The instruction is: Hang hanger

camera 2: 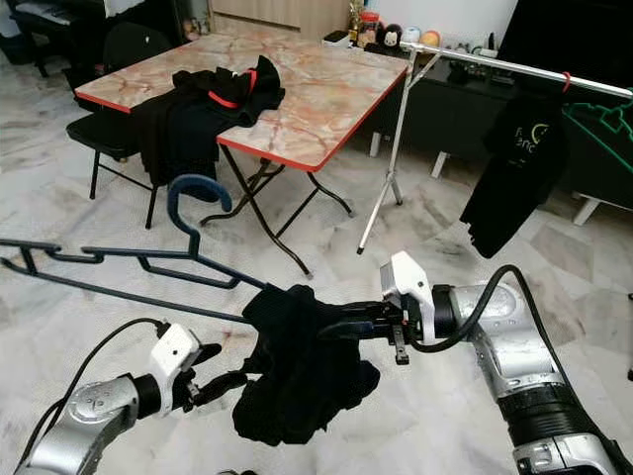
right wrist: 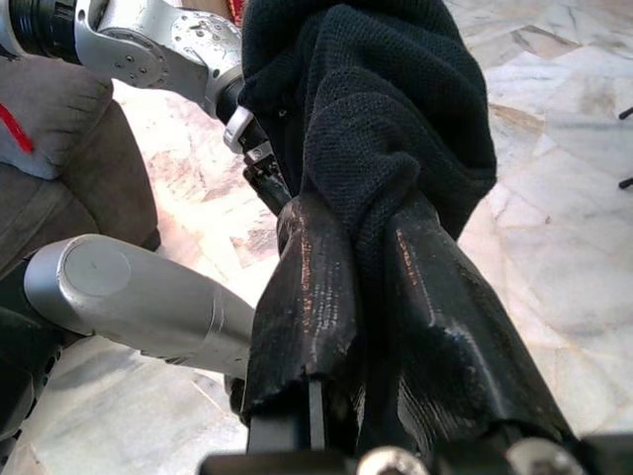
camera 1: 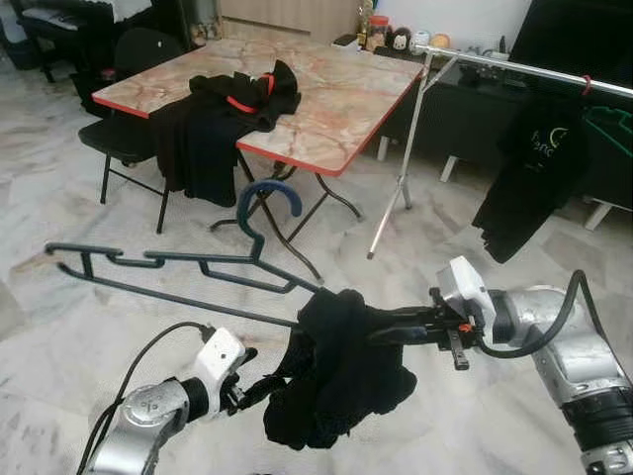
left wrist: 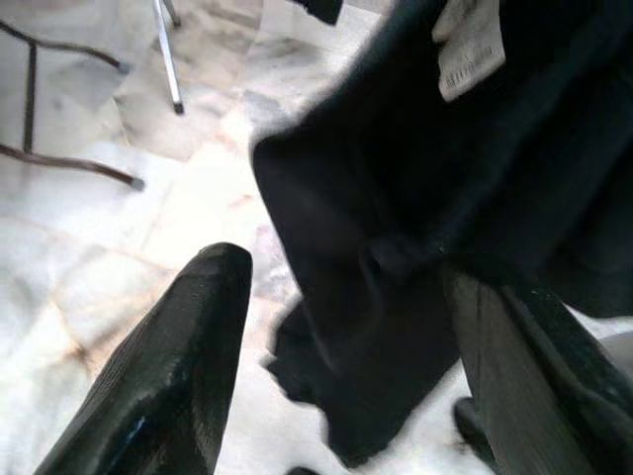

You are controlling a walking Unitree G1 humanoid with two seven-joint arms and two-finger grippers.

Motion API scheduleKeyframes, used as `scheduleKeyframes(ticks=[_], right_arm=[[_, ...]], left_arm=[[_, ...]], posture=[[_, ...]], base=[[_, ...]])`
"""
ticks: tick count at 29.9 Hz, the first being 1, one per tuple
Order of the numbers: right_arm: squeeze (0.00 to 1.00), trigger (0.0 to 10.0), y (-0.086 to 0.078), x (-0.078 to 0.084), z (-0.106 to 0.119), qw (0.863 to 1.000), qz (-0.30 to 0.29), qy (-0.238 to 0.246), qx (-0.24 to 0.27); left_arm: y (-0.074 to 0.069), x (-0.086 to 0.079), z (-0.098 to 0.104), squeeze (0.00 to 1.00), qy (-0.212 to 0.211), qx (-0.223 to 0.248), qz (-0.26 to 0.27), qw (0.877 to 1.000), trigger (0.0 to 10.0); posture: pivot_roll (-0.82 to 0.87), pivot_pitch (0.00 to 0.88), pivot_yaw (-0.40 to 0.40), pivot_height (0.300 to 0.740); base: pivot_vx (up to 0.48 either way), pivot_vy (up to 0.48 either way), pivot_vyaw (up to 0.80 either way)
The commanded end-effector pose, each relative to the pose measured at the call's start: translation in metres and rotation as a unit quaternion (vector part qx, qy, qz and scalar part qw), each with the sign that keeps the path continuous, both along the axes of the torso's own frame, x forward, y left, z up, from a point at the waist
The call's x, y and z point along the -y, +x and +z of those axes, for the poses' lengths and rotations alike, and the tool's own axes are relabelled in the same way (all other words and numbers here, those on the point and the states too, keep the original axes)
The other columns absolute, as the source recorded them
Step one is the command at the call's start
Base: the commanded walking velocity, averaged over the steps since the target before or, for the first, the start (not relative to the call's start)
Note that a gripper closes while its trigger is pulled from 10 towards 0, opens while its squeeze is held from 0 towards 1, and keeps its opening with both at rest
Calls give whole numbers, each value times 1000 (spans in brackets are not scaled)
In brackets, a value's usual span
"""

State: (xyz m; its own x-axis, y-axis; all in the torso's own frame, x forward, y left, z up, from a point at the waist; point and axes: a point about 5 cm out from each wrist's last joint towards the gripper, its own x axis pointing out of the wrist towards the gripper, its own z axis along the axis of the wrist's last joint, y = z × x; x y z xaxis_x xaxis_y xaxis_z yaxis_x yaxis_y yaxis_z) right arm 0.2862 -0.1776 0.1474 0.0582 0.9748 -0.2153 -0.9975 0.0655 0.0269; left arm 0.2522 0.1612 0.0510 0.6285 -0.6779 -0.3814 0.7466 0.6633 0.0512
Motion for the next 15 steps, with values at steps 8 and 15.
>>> scheduleKeyframes(ticks=[8,15], right_arm=[[0,10000,2,-4,14,1000,18,7,24],[0,10000,2,-5,12,1000,19,3,23]], left_arm=[[-4,5,-1,0,-10,-22,-45,999,10000],[-10,8,0,0,-23,-45,-74,996,10000]], posture=[[-20,0,-35,740],[-18,0,-37,740]], base=[[0,0,0],[0,0,0]])
